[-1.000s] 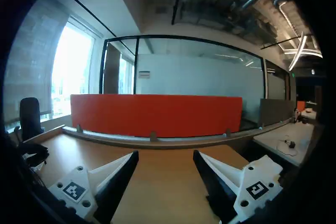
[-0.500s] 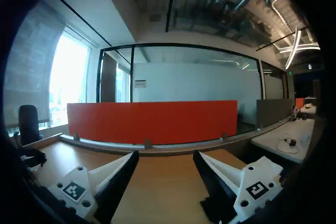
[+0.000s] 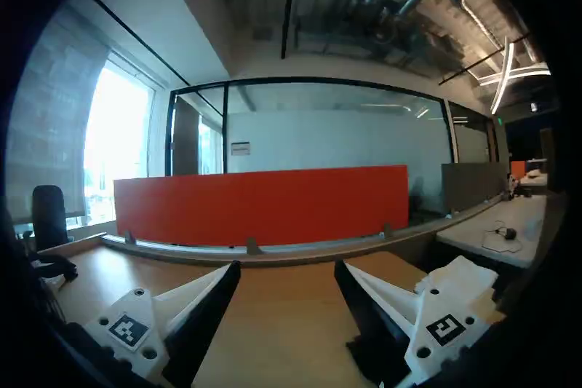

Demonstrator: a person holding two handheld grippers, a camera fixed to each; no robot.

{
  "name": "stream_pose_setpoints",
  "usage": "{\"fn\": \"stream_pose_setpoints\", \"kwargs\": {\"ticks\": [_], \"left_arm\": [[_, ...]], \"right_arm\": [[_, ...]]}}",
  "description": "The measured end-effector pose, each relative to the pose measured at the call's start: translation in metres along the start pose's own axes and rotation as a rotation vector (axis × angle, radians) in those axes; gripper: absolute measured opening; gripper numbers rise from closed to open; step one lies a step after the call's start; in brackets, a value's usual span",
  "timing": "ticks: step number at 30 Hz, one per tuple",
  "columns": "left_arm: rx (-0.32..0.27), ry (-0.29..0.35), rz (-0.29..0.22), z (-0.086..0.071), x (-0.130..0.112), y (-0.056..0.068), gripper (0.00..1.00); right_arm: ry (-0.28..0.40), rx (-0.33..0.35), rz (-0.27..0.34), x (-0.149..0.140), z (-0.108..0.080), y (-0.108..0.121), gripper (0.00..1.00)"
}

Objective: Fold towel

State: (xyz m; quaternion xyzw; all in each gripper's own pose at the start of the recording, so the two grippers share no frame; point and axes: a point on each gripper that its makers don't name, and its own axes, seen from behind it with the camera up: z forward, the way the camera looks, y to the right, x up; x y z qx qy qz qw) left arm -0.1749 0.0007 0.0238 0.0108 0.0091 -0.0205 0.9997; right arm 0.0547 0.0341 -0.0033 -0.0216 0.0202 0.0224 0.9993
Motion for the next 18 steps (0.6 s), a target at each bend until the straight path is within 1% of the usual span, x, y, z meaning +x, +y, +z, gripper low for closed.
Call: {"fn": "stream_pose_setpoints", "kwargs": {"ticks": [5,9,12,18], "left_arm": [[0.0,0.0,0.0,0.0,0.0,0.0,0.95],[0.0,0.0,0.0,0.0,0.0,0.001,0.95],[0.0,0.0,0.0,0.0,0.0,0.001,0.95],[0.0,0.0,0.0,0.0,0.0,0.001,0.95]], "right_arm": [[-0.006,0.019,0.012,-0.025,0.002,-0.006,1.0],[-0.014,0.024,0.007,-0.046,0.005,-0.007,1.0],[-0.014,0.023,0.005,-0.057,0.007,-0.007,1.0],[-0.015,0.042,0.01,-0.077,0.008,-0.009,1.0]]}}
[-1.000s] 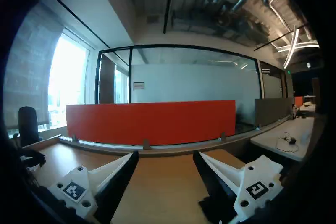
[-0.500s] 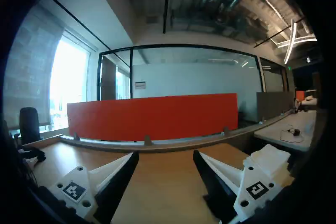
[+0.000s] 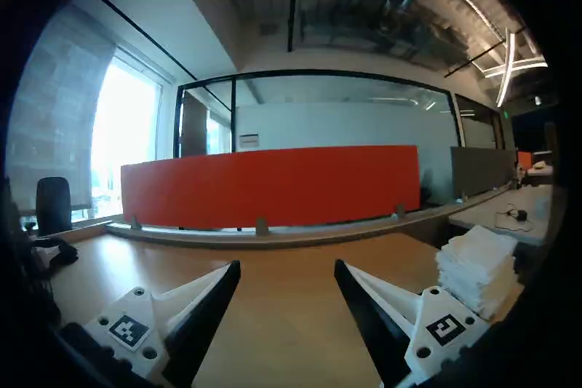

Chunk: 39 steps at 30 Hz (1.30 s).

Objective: Fold towel

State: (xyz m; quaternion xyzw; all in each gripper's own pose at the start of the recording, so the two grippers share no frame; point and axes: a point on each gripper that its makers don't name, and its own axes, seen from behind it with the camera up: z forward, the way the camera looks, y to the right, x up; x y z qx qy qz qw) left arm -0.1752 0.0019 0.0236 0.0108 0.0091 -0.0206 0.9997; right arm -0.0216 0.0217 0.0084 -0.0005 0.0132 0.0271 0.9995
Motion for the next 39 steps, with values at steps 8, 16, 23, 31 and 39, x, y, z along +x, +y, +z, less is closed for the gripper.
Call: {"fn": "stream_pose_setpoints", "kwargs": {"ticks": [8,16,23,31,39], "left_arm": [[0.0,0.0,0.0,0.0,0.0,0.0,0.95],[0.0,0.0,0.0,0.0,0.0,0.0,0.95],[0.0,0.0,0.0,0.0,0.0,0.0,0.95],[0.0,0.0,0.0,0.0,0.0,-0.001,0.95],[0.0,0.0,0.0,0.0,0.0,0.0,0.95]], "right_arm": [[-0.008,-0.006,0.034,-0.022,0.004,0.002,1.0],[-0.024,0.002,0.058,-0.036,0.004,0.0,0.99],[-0.029,0.001,0.056,-0.043,0.006,0.003,1.0],[-0.026,0.007,0.02,-0.044,0.005,-0.002,1.0],[-0.024,0.01,-0.017,-0.046,0.003,-0.007,1.0]]}}
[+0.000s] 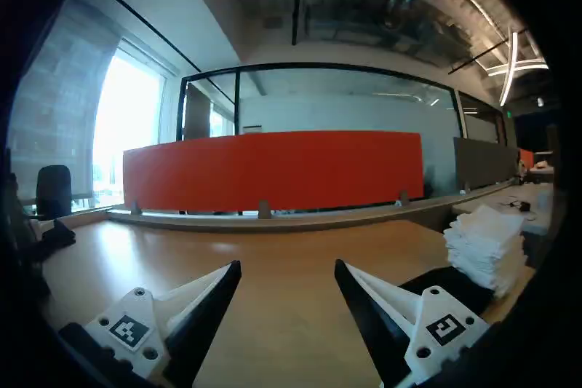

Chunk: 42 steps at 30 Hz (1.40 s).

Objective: Fold towel

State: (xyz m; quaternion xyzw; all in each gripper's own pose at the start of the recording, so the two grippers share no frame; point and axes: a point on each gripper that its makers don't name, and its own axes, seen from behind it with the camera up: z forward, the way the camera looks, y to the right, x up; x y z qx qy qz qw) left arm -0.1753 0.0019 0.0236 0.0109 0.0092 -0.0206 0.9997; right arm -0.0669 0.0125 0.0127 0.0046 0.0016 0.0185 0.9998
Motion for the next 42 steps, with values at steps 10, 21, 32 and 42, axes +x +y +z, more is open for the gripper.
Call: {"fn": "stream_pose_setpoints", "kwargs": {"ticks": [10,21,32,42], "left_arm": [[0.0,0.0,0.0,0.0,0.0003,0.0001,0.95],[0.0,0.0,0.0,-0.0003,0.0004,0.0002,0.95],[0.0,0.0,0.0,-0.0002,0.0003,0.0003,0.95],[0.0,0.0,0.0,-0.0001,0.0002,0.0001,0.95]], "right_arm": [[-0.001,-0.001,-0.013,0.0006,-0.0009,0.0003,1.0],[-0.004,0.0,-0.044,0.0002,-0.001,-0.0024,1.0],[-0.005,0.002,-0.045,0.0013,-0.0017,-0.0035,1.0],[-0.005,0.007,-0.046,0.0013,-0.0017,-0.0045,1.0]]}}
